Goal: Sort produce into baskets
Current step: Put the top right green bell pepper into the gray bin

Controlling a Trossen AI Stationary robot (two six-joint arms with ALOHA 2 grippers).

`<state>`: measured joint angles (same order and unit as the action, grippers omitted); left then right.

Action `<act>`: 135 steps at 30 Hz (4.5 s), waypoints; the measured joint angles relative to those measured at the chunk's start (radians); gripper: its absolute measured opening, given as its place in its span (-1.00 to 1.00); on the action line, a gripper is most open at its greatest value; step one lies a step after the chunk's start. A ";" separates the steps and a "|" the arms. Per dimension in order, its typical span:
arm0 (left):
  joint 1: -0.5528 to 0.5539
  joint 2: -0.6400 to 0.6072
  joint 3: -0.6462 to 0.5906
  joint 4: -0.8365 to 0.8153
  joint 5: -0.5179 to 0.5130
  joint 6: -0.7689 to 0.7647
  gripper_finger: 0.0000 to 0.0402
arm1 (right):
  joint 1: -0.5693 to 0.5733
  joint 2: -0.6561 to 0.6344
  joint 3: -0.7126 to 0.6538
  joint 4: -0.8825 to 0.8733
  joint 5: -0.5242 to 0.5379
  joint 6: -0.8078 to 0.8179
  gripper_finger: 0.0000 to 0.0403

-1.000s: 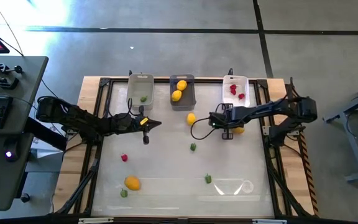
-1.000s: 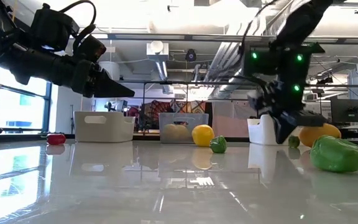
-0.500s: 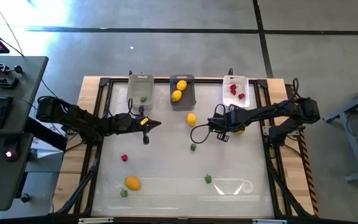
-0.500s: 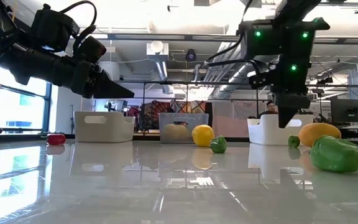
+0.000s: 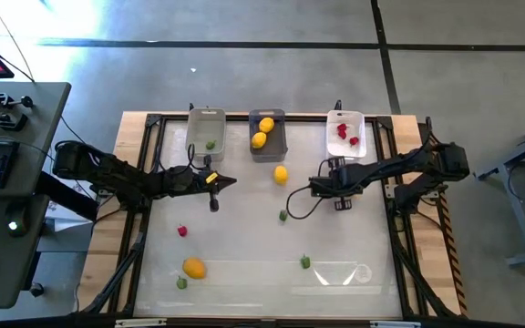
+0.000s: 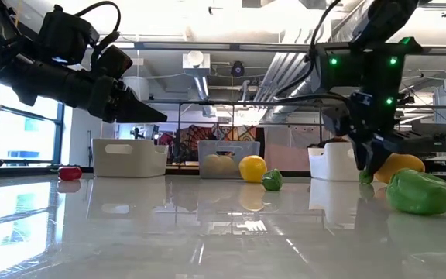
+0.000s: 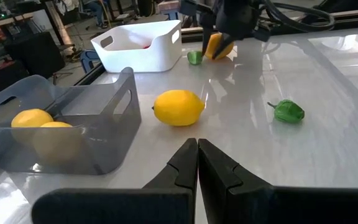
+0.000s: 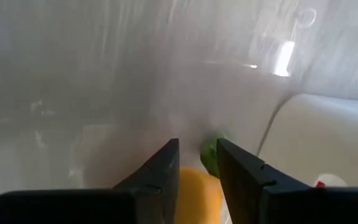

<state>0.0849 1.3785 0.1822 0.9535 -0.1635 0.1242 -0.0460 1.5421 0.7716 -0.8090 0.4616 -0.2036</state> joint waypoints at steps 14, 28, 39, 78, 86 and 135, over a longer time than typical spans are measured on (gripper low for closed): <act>0.000 0.000 0.000 0.000 0.000 0.000 -1.00 | -0.054 0.001 -0.008 0.032 0.003 -0.007 -0.63; -0.001 0.000 0.000 0.000 0.000 0.000 -1.00 | -0.068 0.002 -0.008 0.031 -0.010 -0.021 -0.63; 0.000 0.000 0.000 0.001 0.000 0.000 -1.00 | -0.115 0.089 -0.004 0.023 -0.030 -0.033 -0.75; -0.001 0.000 0.000 0.001 0.000 -0.017 -1.00 | -0.075 -0.085 0.043 -0.077 0.095 1.235 -0.33; -0.001 0.000 0.000 0.001 0.000 -0.018 -1.00 | -0.172 -0.084 -0.063 0.015 0.038 1.275 -0.15; -0.206 0.087 0.377 -0.336 0.016 0.458 -0.21 | 0.106 -0.096 0.051 0.852 -0.341 0.533 -0.67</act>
<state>-0.1209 1.4654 0.5589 0.6173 -0.1470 0.5825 0.0595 1.4460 0.8230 0.0433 0.1207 0.3295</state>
